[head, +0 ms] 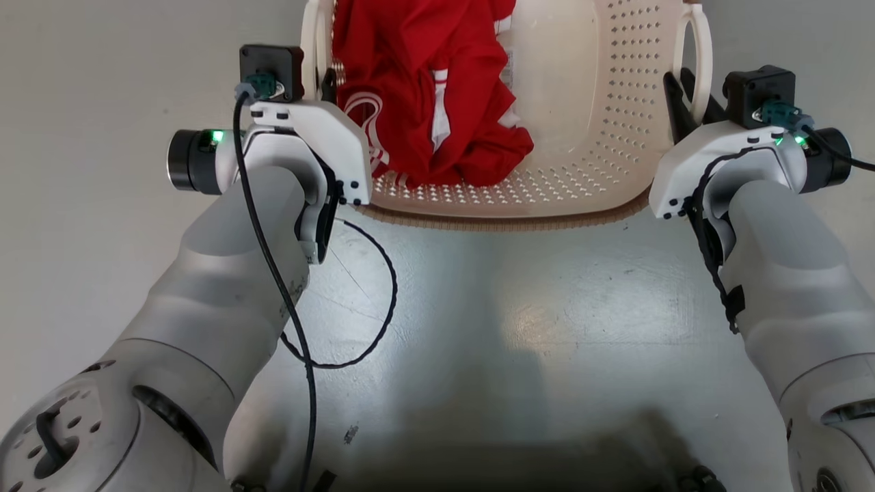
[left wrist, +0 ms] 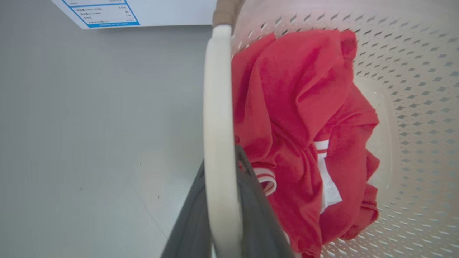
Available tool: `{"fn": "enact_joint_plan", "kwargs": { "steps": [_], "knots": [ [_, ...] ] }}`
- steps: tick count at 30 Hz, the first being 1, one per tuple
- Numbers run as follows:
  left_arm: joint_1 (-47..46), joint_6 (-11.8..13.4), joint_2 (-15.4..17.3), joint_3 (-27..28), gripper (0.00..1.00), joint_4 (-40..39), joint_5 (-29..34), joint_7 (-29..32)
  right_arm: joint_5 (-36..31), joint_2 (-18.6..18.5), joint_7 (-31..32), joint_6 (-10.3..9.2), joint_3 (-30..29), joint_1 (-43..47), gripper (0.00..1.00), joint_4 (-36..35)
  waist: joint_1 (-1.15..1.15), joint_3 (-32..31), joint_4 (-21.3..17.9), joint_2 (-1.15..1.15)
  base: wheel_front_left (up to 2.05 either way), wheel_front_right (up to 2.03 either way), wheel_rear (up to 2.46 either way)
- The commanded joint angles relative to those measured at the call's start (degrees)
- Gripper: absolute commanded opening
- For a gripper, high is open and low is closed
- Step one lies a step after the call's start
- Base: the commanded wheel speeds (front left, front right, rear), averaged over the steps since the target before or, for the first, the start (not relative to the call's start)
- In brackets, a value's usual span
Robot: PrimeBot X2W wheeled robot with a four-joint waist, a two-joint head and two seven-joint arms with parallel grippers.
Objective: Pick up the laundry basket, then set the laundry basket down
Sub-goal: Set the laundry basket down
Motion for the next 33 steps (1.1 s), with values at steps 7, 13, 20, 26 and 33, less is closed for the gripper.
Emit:
{"fn": "enact_joint_plan", "kwargs": {
  "steps": [7, 13, 20, 26, 33],
  "knots": [
    [-1.9, -2.0, -0.3, 3.9, 0.00, -0.4, 3.7, -0.8, -3.3, 2.0, -0.9, 0.43, -1.5, 1.7, 0.00, -3.0, 0.00, 1.5, -1.0, 0.00, 0.00, 0.00, 0.00],
    [-1.8, -2.3, -0.3, 6.1, 0.00, 0.2, 5.8, -0.8, -4.1, 2.0, -0.8, 0.43, -2.8, 2.0, 0.00, -3.6, 0.00, 1.6, -1.4, 0.00, 0.00, 0.00, 0.00],
    [-1.8, -2.7, -0.3, 7.7, 0.00, 0.8, 7.5, -0.8, -4.3, 2.0, -0.6, 0.43, -3.6, 2.0, 0.00, -3.5, 0.00, 1.8, -1.8, 0.00, 0.00, 0.00, 0.00],
    [-1.6, -2.9, -0.3, 8.5, 0.00, 1.0, 8.3, -0.9, -4.4, 2.0, -0.6, 0.43, -4.1, 2.0, 0.00, -3.2, 0.00, 2.1, -1.9, 0.00, 0.00, 0.00, 0.00],
    [-1.6, -2.8, -0.3, 8.9, 0.00, 1.2, 8.7, -0.9, -4.8, 2.0, -0.6, 0.43, -4.8, 1.9, 0.00, -2.8, 0.00, 2.3, -1.7, 0.00, 0.00, 0.00, 0.00]
  ]
}}
